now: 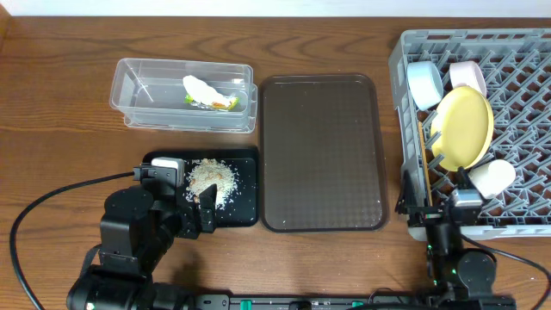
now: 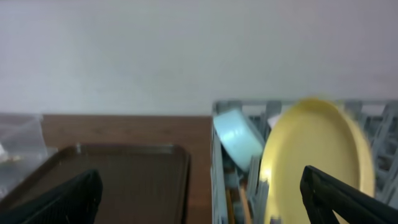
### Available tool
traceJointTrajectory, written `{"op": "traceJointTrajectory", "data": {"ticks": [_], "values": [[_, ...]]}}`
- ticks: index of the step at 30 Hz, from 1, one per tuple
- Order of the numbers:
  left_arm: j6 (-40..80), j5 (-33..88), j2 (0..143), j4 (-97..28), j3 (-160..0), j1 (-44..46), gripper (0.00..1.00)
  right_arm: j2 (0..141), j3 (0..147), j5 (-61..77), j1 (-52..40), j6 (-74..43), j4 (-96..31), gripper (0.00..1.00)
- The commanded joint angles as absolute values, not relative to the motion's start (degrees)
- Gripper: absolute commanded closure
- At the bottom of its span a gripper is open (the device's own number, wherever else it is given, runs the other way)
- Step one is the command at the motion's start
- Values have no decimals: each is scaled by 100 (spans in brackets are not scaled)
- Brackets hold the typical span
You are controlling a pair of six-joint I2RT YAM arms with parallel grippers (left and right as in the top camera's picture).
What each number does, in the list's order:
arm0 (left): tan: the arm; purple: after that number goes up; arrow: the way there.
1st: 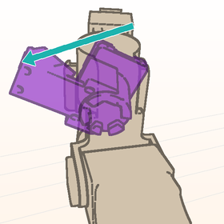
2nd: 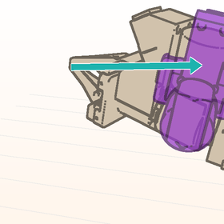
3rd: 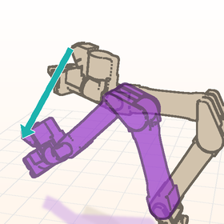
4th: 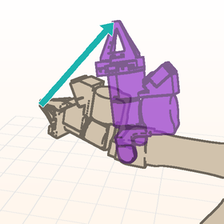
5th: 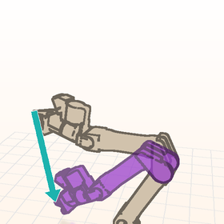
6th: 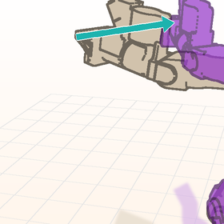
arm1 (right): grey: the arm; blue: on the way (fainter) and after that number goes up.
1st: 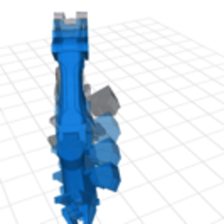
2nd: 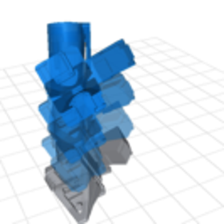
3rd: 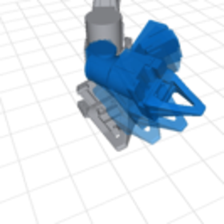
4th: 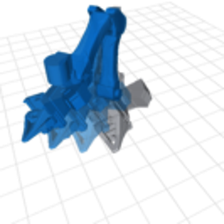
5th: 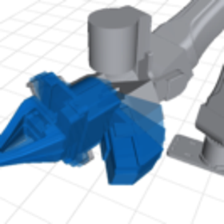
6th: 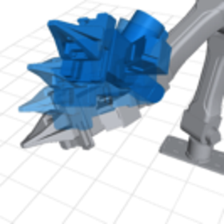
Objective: Sort waste into correct bins and load items into the dishwasher rack
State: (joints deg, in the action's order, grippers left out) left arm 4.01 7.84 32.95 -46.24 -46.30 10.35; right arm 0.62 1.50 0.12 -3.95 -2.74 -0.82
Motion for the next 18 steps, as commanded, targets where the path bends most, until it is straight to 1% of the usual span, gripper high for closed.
{"op": "traceJointTrajectory", "data": {"ticks": [1, 18], "values": [[305, 856, 3280, -4619, -4606, 1059, 0, 27, 32, -58, -443, -248, -475, 1], [305, 856, 3280, -4619, -4606, 1059, 0, 30, 32, 93, -443, -294, -416, 1]]}}
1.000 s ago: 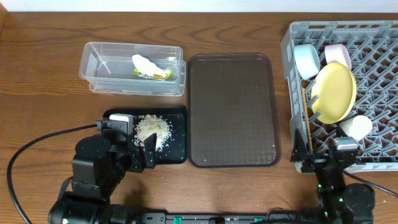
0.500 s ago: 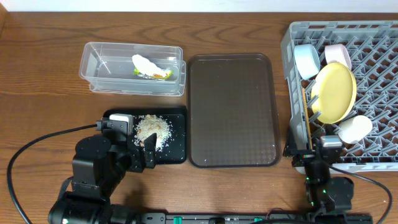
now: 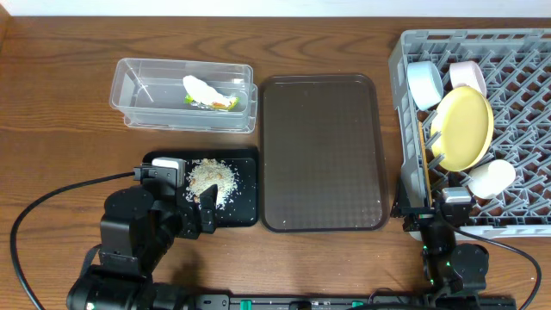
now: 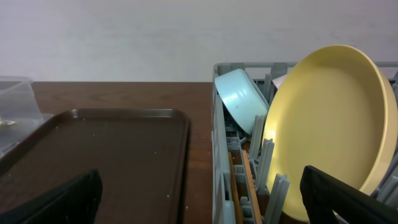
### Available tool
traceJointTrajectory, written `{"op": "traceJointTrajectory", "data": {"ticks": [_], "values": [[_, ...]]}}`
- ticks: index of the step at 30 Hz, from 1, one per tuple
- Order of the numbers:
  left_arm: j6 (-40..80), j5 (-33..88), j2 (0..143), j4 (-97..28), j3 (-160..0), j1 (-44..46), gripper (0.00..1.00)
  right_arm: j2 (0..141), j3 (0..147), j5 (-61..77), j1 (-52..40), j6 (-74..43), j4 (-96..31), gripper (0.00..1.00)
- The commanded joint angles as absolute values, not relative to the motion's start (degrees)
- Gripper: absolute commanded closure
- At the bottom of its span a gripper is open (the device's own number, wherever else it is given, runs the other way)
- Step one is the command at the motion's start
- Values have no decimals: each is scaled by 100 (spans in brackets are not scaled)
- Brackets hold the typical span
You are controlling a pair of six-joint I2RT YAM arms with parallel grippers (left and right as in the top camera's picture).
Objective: Sort waste into correct bins and load items into the dishwasher rack
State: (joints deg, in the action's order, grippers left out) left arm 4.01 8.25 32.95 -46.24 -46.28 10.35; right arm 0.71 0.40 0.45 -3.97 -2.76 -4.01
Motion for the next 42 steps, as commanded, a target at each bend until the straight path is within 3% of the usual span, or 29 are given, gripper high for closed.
{"op": "traceJointTrajectory", "data": {"ticks": [1, 20, 36, 42], "values": [[305, 856, 3280, -4619, -4606, 1059, 0, 30, 32, 93, -443, -294, -416, 1], [224, 792, 3072, -4775, -4497, 1002, 0, 32, 32, 91, -443, -294, -419, 1], [45, 788, 484, -478, -725, 574, 0, 32, 32, 91, -443, -294, -419, 1], [78, 390, 12, 311, -86, 504, 0, 32, 32, 91, -443, -294, -419, 1]]}}
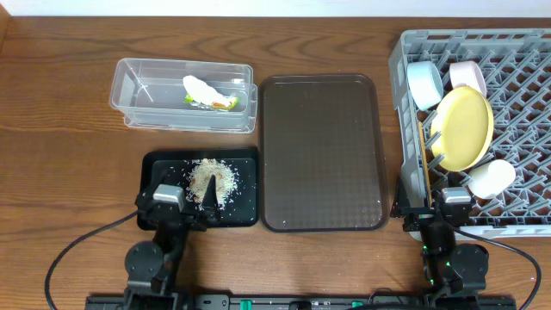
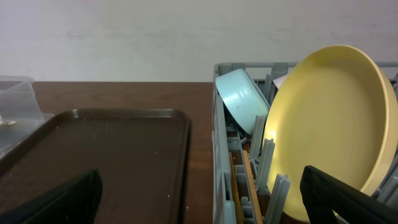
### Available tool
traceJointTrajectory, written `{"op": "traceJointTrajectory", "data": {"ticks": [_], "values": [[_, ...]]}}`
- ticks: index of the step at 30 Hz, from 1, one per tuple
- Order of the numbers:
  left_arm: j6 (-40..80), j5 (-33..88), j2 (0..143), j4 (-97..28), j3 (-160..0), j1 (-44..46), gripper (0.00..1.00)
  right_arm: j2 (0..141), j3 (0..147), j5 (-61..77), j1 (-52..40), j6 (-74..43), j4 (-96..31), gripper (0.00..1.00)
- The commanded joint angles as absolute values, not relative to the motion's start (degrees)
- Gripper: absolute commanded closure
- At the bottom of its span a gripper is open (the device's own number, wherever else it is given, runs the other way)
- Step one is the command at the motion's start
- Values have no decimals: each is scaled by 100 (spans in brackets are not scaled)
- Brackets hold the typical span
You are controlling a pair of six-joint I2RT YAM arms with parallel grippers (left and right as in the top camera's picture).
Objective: Sort waste into correct bins and load items into the dishwasher rack
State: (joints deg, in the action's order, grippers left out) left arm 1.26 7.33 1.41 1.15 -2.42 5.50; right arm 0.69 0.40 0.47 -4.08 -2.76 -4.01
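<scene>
The grey dishwasher rack (image 1: 516, 129) at the right holds a yellow plate (image 1: 462, 127), a light blue bowl (image 1: 424, 83), a pink bowl (image 1: 465, 74) and a white cup (image 1: 491, 177). In the right wrist view the yellow plate (image 2: 329, 134) and blue bowl (image 2: 242, 102) stand on edge in the rack (image 2: 219, 155). A clear bin (image 1: 183, 95) holds a white food scrap (image 1: 207, 91). Crumbs (image 1: 211, 178) lie in the black bin (image 1: 245, 194). My left gripper (image 1: 185, 189) is open over the black bin's front. My right gripper (image 2: 202, 208) is open and empty at the rack's near left corner.
A brown tray (image 1: 321, 153) lies bare between the bins and the rack; its surface (image 2: 106, 155) fills the left of the right wrist view. A wooden stick (image 1: 425, 168) lies along the rack's left side. Cables trail at the near table edge.
My left arm, which stood tall over the black bin's front, is now folded low at the near table edge. The right arm and all the objects are unchanged.
At first the right wrist view was blurred and my right arm sat slightly further forward by the rack. Then it rested at the rack's near left corner with a sharp view. Since then only the left arm has dropped back low.
</scene>
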Motion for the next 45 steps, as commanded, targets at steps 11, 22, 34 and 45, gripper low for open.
{"op": "traceJointTrajectory", "data": {"ticks": [11, 22, 34, 45], "values": [[390, -318, 8, -403, -21, 489, 1, 32, 32, 91, -443, -294, -419, 1], [392, -233, 23, -403, -23, 489, 0, 32, 32, 91, -443, -294, -419, 1], [392, -233, 23, -403, -23, 489, 1, 32, 32, 91, -443, -294, -419, 1], [392, -231, 23, -403, -23, 489, 0, 32, 32, 91, -443, -294, -419, 1]]}}
